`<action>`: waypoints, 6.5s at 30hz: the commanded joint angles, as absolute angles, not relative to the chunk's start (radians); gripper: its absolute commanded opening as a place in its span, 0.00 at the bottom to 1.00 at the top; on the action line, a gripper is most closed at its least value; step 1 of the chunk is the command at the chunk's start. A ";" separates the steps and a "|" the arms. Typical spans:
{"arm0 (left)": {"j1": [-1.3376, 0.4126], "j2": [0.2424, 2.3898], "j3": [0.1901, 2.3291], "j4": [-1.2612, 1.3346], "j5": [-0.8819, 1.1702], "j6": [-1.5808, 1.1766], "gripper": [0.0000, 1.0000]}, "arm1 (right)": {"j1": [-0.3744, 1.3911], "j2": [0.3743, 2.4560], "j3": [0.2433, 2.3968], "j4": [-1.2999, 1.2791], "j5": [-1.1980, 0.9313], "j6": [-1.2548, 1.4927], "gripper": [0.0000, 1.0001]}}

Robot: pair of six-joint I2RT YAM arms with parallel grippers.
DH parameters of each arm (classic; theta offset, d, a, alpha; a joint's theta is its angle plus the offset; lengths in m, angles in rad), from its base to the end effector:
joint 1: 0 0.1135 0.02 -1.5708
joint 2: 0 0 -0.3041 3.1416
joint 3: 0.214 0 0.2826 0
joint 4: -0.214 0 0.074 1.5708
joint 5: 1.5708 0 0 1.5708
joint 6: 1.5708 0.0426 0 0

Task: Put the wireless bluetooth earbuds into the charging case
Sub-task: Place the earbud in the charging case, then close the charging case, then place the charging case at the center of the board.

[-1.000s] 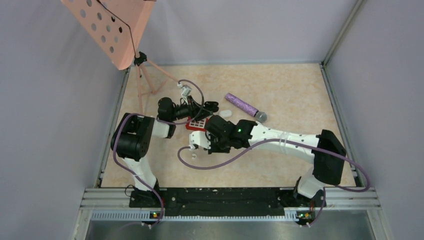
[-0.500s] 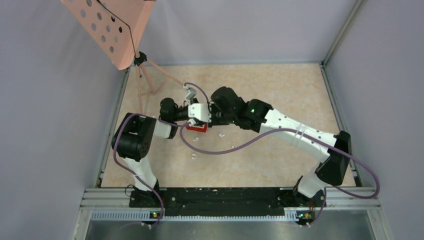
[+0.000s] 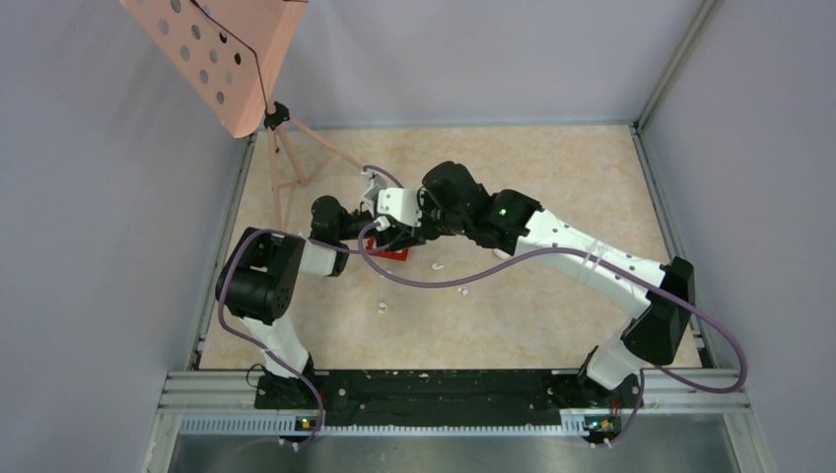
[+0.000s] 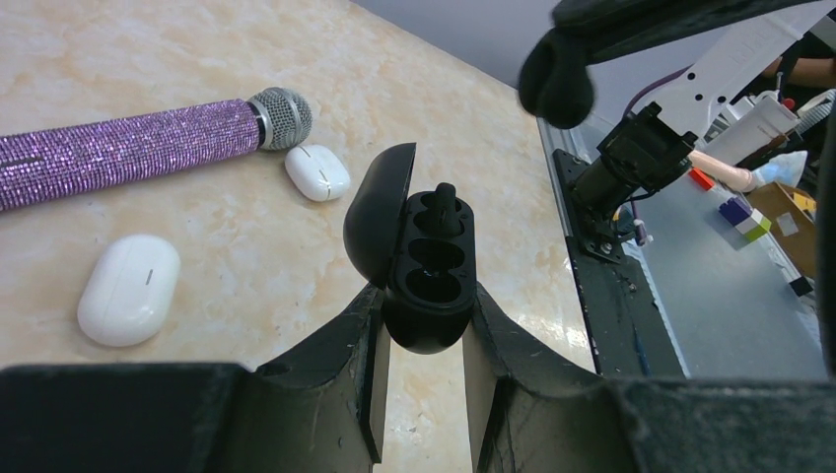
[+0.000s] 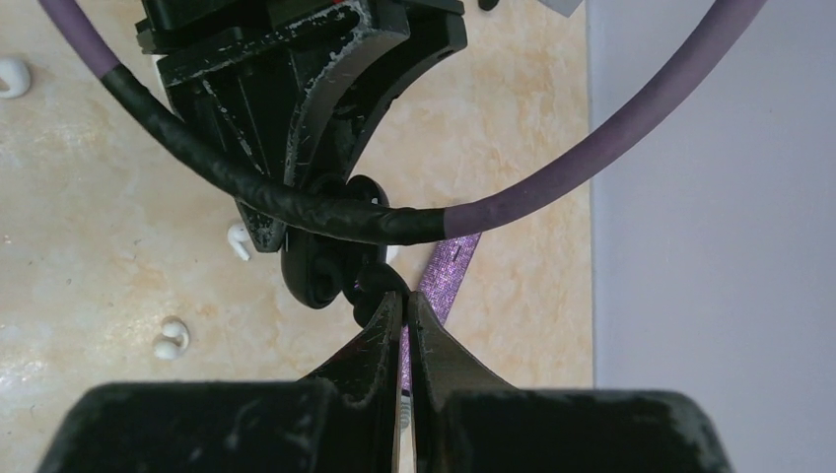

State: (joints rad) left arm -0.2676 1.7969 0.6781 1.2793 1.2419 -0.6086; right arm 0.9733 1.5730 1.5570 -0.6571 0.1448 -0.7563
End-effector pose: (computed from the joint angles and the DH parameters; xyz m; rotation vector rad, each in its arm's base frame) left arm 0.3263 -0.1313 0.2017 0.8779 1.5038 -1.5279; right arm 0.2237 0.3178 0.4008 -1.6498 1.5092 -0.0446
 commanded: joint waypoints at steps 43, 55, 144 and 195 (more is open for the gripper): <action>-0.302 1.686 0.696 1.229 1.273 -0.634 0.00 | 0.973 1.630 1.525 -0.545 0.097 -0.625 0.00; -0.304 1.690 0.702 1.212 1.269 -0.638 0.00 | 0.994 1.634 1.485 -0.506 0.135 -0.647 0.00; -0.334 1.771 0.810 0.778 1.090 -0.422 0.01 | 0.581 1.383 1.262 -0.550 -0.501 -0.441 0.82; -0.518 1.799 1.262 -0.266 0.432 -0.211 0.59 | 0.387 1.564 1.245 -0.447 -0.544 -0.561 0.69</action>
State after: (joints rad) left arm -0.5236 1.8908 1.2095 -0.0868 0.4747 -0.4217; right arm 0.3962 1.5101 1.1797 -0.5152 -0.4305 -0.5133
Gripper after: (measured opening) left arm 0.587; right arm 0.692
